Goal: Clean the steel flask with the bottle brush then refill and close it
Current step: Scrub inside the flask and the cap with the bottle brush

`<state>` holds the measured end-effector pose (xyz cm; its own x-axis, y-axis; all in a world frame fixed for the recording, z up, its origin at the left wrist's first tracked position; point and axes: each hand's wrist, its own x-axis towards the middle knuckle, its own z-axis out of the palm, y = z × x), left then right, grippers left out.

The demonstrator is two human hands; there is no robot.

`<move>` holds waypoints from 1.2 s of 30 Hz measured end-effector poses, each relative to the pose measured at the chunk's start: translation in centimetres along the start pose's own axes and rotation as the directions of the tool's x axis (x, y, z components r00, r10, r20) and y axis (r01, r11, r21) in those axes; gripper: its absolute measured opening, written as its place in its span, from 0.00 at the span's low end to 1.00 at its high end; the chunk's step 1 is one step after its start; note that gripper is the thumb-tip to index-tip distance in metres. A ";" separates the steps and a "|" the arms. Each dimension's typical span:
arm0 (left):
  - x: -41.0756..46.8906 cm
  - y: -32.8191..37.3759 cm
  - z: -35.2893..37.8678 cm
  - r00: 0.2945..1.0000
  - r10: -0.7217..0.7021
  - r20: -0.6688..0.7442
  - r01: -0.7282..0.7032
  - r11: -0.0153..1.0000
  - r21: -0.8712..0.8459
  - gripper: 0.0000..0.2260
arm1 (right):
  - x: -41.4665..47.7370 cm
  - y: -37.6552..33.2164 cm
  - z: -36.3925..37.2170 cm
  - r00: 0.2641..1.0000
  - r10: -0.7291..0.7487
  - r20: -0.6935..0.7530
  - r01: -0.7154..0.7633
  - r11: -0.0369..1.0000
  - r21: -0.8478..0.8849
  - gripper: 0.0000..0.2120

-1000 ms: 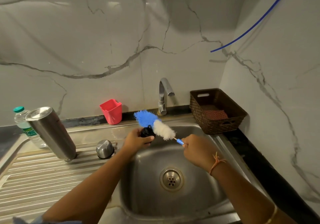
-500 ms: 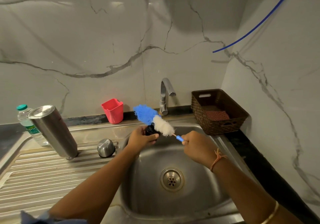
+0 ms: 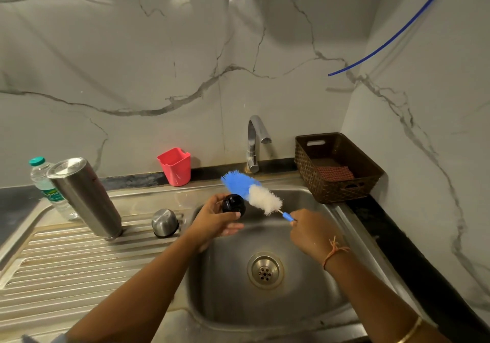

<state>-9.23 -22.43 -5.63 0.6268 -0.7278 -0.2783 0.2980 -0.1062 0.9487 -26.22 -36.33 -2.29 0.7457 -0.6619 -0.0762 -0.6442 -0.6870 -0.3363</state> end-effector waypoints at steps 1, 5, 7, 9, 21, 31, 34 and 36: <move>-0.1 0.0 -0.2 1.000 0.002 0.002 -0.002 1.000 -0.022 0.20 | -0.1 0.0 0.3 1.000 -0.007 -0.012 0.007 1.000 0.018 0.08; -0.2 -0.3 -0.9 1.000 0.010 0.011 -0.009 0.995 -0.095 0.26 | -0.4 -0.2 0.6 0.998 -0.016 -0.058 0.020 0.998 0.064 0.09; -0.4 -0.5 -1.0 0.998 0.047 0.028 -0.046 0.998 -0.038 0.27 | -0.6 -0.3 0.5 0.994 -0.040 -0.104 0.050 0.994 0.092 0.09; -0.6 -0.7 -1.1 0.992 0.123 0.025 -0.124 0.991 0.048 0.26 | -0.7 -0.4 0.6 0.980 -0.074 -0.183 0.100 0.986 0.135 0.11; -1.3 -1.9 -1.5 0.993 0.064 -0.096 -0.044 0.980 0.192 0.20 | -0.6 1.0 2.7 0.997 0.044 -0.064 -0.025 0.960 0.277 0.10; -1.5 -1.5 -1.5 0.995 -0.089 -0.040 0.085 0.993 -0.085 0.10 | -0.5 1.0 3.6 0.997 0.050 0.050 -0.067 0.904 0.423 0.11; -1.4 -1.1 -1.8 0.987 -0.156 0.026 0.156 0.923 -0.351 0.11 | -0.2 1.0 3.6 0.997 0.057 0.054 -0.075 0.901 0.427 0.12; -1.4 -1.1 -2.0 0.988 -0.153 0.011 0.148 0.933 -0.329 0.11 | -0.1 0.9 3.5 0.997 0.060 0.049 -0.075 0.899 0.431 0.11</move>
<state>-8.99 -19.94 -6.57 0.5662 -0.7102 -0.4185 0.6077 0.0166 0.7940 -26.25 -35.86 -5.90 0.7133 -0.6863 -0.1421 -0.5620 -0.4390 -0.7010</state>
